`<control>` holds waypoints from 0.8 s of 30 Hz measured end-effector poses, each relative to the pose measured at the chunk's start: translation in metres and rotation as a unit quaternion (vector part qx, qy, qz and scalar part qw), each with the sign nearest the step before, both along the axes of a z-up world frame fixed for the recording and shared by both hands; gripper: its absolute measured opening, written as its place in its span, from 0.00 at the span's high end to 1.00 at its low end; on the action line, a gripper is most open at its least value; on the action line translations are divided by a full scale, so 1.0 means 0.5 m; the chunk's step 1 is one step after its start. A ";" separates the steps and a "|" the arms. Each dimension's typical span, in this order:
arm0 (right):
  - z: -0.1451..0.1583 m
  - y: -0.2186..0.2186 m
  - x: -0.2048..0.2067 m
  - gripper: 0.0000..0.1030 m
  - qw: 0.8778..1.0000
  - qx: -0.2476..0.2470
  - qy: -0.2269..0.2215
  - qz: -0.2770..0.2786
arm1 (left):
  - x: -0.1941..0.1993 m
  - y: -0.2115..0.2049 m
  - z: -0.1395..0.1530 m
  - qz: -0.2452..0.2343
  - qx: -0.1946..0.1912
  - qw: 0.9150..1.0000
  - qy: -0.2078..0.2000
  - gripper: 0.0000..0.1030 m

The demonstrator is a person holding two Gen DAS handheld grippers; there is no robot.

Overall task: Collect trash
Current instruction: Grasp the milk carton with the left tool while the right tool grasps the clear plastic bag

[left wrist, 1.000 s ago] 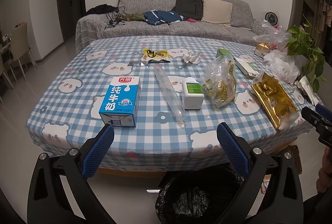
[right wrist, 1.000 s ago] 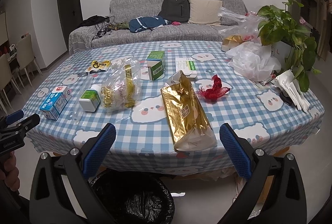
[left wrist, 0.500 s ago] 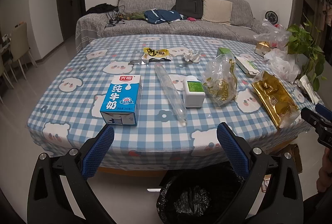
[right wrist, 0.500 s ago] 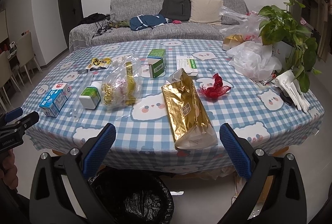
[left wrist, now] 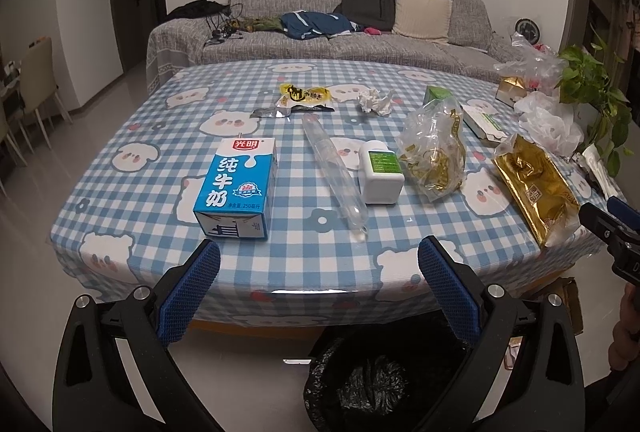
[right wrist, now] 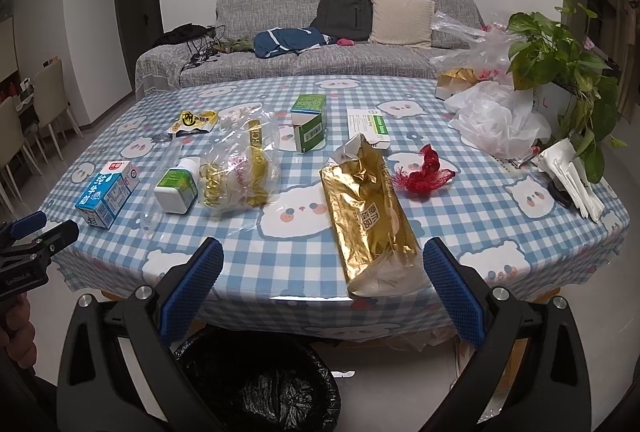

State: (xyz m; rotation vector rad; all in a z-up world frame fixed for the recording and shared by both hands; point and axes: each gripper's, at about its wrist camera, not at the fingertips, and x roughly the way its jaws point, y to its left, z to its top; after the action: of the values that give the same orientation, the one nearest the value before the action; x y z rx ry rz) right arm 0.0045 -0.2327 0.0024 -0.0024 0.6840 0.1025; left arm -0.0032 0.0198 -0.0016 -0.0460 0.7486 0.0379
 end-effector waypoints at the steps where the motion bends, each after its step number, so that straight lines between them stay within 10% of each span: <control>1: -0.003 0.006 0.006 0.07 1.000 -0.001 0.001 0.003 | 0.004 0.002 0.000 0.000 0.003 1.000 0.000 0.06; 24: -0.028 0.150 0.240 0.07 0.997 0.016 0.059 0.048 | 0.194 0.130 -0.058 0.042 -0.021 0.997 0.061 0.07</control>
State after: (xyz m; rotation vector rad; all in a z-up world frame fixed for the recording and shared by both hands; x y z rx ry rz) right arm 0.1247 -0.1577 -0.0118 0.0023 0.7998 0.2075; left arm 0.0940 0.0848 -0.0306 -0.1164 0.8692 0.1067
